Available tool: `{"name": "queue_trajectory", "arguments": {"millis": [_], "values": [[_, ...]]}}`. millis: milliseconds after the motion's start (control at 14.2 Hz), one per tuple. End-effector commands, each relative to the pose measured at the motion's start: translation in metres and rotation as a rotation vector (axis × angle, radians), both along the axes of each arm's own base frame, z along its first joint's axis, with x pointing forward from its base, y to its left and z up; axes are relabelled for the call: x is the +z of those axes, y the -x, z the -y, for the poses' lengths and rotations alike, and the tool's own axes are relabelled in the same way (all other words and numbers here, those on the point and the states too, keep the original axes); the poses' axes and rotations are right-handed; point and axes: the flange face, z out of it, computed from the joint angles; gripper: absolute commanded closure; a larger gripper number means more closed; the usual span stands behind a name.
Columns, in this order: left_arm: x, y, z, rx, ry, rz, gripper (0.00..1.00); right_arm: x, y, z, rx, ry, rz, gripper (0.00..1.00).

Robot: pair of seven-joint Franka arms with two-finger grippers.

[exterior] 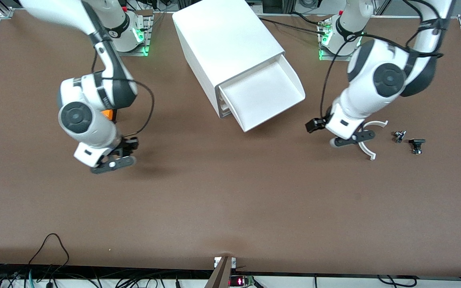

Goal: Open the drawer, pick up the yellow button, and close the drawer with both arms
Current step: 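Carry the button toward the orange box while the left gripper pushes the drawer shut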

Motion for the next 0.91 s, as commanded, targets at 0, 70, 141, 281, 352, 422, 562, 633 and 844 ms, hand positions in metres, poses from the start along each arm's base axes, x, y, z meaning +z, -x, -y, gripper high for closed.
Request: {"name": "queue_trajectory", "arguments": {"millis": [0, 70, 141, 281, 352, 422, 562, 633, 844], "values": [[-0.012, 0.041, 0.052, 0.023, 0.007, -0.008, 0.00, -0.025, 0.007, 0.048, 0.023, 0.012, 0.024, 0.77], [-0.016, 0.052, 0.064, 0.011, 0.004, -0.019, 0.00, -0.038, 0.010, 0.071, 0.038, 0.012, 0.028, 0.77], [-0.019, 0.065, 0.078, -0.021, 0.002, -0.030, 0.00, -0.047, 0.013, 0.089, 0.066, 0.004, 0.035, 0.77], [-0.023, 0.095, 0.108, -0.071, 0.019, -0.062, 0.00, -0.075, 0.018, 0.126, 0.173, -0.010, 0.053, 0.77], [-0.022, 0.106, 0.118, -0.071, 0.039, -0.080, 0.00, -0.088, 0.020, 0.143, 0.218, -0.016, 0.069, 0.77], [-0.022, 0.117, 0.128, -0.067, 0.060, -0.103, 0.00, -0.094, 0.021, 0.157, 0.229, -0.018, 0.090, 0.77], [-0.022, 0.138, 0.146, -0.093, 0.072, -0.120, 0.00, -0.099, 0.023, 0.160, 0.208, -0.023, 0.087, 0.69], [-0.023, 0.145, 0.151, -0.100, 0.068, -0.125, 0.00, -0.097, 0.022, 0.159, 0.184, -0.026, 0.091, 0.29], [-0.022, 0.158, 0.162, -0.129, 0.064, -0.131, 0.00, -0.061, 0.017, 0.130, 0.090, -0.042, 0.081, 0.00]]}}
